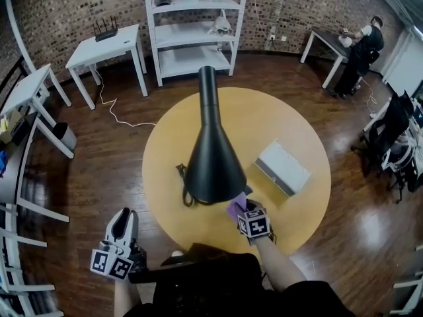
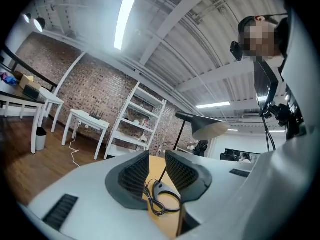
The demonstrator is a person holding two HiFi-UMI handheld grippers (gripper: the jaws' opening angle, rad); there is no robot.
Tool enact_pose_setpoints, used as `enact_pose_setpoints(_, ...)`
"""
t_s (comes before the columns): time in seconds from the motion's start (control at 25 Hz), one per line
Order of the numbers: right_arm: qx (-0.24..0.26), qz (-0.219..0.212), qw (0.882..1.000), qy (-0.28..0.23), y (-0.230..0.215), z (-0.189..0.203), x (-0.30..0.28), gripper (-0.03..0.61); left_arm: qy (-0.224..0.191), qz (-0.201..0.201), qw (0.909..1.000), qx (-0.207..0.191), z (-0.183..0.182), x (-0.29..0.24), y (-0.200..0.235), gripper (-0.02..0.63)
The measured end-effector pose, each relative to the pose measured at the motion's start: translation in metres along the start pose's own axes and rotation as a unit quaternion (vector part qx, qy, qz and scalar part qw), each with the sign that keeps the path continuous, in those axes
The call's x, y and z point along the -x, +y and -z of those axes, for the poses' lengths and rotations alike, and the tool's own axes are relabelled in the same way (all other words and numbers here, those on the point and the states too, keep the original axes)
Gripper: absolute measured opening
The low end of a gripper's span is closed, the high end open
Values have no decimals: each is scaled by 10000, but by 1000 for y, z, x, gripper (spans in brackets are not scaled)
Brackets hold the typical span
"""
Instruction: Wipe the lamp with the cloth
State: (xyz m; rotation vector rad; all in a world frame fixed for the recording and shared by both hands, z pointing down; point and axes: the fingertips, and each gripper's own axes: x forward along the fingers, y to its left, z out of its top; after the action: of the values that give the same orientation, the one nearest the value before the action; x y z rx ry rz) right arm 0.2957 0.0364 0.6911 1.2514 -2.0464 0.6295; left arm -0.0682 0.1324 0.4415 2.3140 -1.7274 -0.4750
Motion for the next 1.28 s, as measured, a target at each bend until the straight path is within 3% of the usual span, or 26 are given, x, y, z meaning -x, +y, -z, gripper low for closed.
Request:
enact_pose_setpoints(0.12, -154, -206, 9948, -987, -23, -53, 43, 118, 30, 177, 9998, -1, 2, -13, -10, 87)
enact_pose_setpoints(0.24, -62, -573, 9772, -2042, -42, -129, 99, 118, 97, 395, 9992, 2, 5, -25, -20, 87)
enact_pose_setpoints(0.32, 179, -918, 9571, -2743, -44, -187, 140, 118, 152, 570, 9983, 24, 8, -34, -28, 87)
enact_pose_setpoints(0.44, 406, -1645, 9175, -3599, -33, -266, 195, 118, 137, 774, 9969, 55, 8, -45, -41, 87)
enact_pose_setpoints(0.56, 533, -2275, 8858, -4010, -14, -328, 223, 118, 164, 887, 9959, -18, 9, -50, -51, 87)
enact_pose_setpoints(0.68, 760, -2636, 8685, -4128, 9, -383, 229, 118, 127, 893, 9959, -63, 9, -49, -56, 87)
enact_pose_setpoints(0.84, 531, -2858, 8685, -4016, 25, -444, 213, 120, 9, 746, 9972, -69, 5, -38, -61, 87)
enact_pose_setpoints(1.0, -383, -2992, 8886, -3456, 27, -490, 167, 121, 9, 530, 9986, -91, 7, -25, -58, 87)
enact_pose_setpoints(1.12, -608, -3337, 8975, -2817, 44, -491, 140, 126, -2, 361, 9993, 8, 7, -14, -56, 87)
enact_pose_setpoints(1.28, -426, -3467, 8958, -2748, 54, -473, 148, 126, -127, 210, 9994, 260, 6, 1, -48, 87)
